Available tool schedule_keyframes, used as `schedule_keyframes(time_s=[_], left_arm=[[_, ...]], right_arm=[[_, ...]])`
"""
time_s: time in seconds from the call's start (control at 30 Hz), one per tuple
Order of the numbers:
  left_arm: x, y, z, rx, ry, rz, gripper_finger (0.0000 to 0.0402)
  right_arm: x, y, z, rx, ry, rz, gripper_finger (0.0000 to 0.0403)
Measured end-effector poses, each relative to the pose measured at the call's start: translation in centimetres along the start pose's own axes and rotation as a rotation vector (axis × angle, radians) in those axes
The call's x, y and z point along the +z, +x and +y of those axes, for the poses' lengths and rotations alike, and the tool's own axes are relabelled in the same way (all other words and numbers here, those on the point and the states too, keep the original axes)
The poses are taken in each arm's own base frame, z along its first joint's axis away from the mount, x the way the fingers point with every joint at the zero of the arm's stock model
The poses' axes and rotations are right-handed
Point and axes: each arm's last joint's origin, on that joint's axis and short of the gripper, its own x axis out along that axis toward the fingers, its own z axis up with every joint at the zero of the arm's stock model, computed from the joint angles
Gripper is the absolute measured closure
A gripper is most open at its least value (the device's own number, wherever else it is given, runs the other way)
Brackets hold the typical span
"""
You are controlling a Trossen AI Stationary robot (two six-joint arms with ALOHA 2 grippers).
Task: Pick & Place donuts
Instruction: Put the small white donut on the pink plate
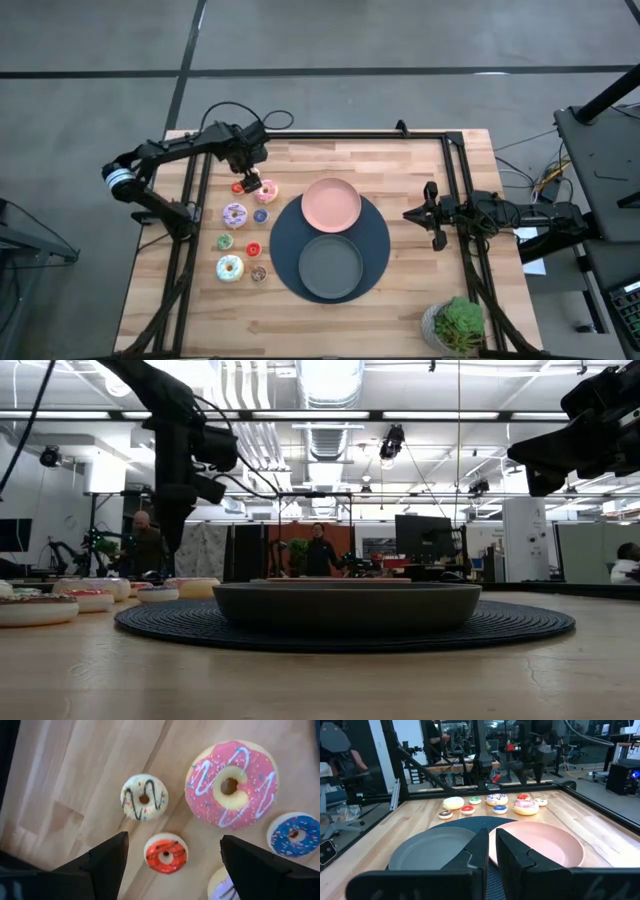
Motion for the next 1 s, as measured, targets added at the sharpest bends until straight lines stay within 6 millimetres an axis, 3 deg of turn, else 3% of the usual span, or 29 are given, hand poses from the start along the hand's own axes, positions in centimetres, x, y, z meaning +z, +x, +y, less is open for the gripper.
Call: schedule_keyframes(time_s=[0.4,1.0], left_arm=[[2.8,1.4,0.6,0.038,0.071,0.050,0.0117],[2.6,2.4,2.5,0.053,-0.003,0.070,0.0117]], right_arm=[[0.0,0.0,0.0,0.000,0.000,0.001,0.0374],[0.0,0.0,0.0,-0.001,0.000,0.001,0.0374]])
